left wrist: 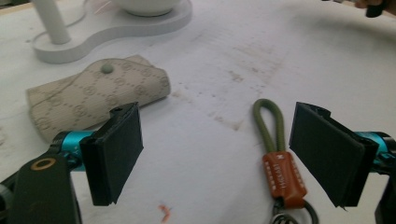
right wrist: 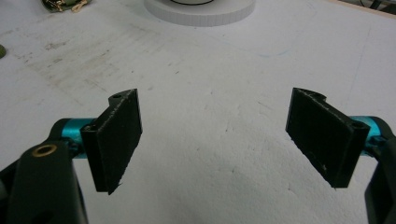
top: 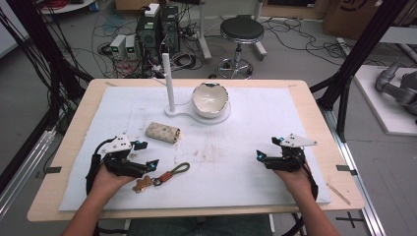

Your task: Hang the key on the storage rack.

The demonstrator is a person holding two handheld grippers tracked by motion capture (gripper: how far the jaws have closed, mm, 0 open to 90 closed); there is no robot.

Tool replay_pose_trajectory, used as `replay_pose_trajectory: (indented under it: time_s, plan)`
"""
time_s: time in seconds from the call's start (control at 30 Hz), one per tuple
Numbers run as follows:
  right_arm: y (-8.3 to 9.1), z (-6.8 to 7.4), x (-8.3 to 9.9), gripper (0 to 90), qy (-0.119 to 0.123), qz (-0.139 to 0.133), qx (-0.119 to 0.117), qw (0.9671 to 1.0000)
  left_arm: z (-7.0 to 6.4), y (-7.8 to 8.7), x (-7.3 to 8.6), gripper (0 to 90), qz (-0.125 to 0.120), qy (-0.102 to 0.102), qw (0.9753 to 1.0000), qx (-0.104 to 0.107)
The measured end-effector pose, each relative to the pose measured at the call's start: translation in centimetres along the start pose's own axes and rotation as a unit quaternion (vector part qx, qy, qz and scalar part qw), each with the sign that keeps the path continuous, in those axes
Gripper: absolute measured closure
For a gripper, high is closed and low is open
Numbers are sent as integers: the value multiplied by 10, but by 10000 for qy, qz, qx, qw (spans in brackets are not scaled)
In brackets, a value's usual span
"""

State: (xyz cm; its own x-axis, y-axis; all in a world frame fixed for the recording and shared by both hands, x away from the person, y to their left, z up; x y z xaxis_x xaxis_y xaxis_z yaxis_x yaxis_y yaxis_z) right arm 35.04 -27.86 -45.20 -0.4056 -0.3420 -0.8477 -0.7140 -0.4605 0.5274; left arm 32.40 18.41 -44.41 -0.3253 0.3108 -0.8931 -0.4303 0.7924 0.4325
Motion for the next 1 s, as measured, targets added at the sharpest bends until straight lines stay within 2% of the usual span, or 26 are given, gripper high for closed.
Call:
replay_pose_trajectory:
  time_s: [0.37,0.5,0.73,0.83,0.9,1.0]
  plan:
    - [-1,1,1,188,78,53,-19,10000,-21,-22,0,173,301,-137,9985,439]
    - [-1,1,2,188,74,81,-24,9999,-27,-29,3,176,622,-314,9964,490]
    - [-2,4,3,188,122,129,-67,9998,-32,-39,11,189,1080,-460,9912,615]
    - [-3,3,3,188,169,136,-74,9997,-32,-43,14,213,1267,-427,9895,545]
    - [-3,4,3,188,131,165,-75,9997,-33,-45,17,222,1401,-504,9875,522]
    - [-4,3,4,188,140,195,-69,9997,-36,-49,20,248,1622,-726,9830,466]
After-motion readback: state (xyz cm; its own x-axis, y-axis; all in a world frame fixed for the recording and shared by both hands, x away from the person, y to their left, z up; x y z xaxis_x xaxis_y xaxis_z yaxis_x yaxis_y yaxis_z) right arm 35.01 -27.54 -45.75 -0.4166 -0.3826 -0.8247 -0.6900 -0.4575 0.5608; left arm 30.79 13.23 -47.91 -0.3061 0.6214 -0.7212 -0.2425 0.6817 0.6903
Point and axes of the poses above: each handheld gripper's, and its own axes: y roughly backward along the jaws, x roughly out of its underside, z roughly to its left, the point moved 4 cm from there along -y, roughly forward along the jaws, and after that the axes turned 4 degrees about x, right-handed, at the moved point
